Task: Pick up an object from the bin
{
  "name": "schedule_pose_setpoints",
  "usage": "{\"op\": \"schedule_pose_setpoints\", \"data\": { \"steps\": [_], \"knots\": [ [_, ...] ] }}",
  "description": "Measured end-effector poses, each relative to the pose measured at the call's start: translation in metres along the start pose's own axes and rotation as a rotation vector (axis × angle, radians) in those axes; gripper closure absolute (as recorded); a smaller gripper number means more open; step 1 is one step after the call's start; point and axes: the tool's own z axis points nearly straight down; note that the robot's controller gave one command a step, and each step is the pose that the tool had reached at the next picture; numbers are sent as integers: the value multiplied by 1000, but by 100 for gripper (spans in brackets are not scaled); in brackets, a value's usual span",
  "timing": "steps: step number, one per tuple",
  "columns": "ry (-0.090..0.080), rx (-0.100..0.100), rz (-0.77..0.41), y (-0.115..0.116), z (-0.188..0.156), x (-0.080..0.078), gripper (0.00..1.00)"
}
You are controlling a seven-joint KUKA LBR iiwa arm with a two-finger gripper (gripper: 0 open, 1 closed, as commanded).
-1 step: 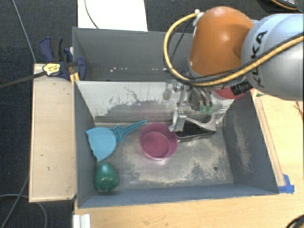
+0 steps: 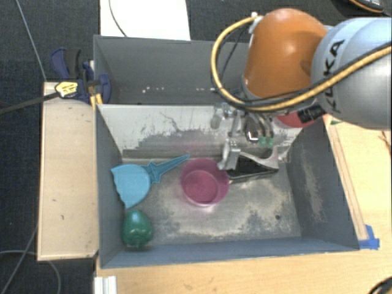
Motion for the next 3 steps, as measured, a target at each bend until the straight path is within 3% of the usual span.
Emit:
{"op": "schedule_pose_setpoints", "data": {
  "steps": [1,2,3],
  "knots": [
    [8,0,34,-9,58,96,0],
    [-4,-2,10,-15,62,85,0],
    [1,-2,-172,-11,71,109,0]
  ]
}}
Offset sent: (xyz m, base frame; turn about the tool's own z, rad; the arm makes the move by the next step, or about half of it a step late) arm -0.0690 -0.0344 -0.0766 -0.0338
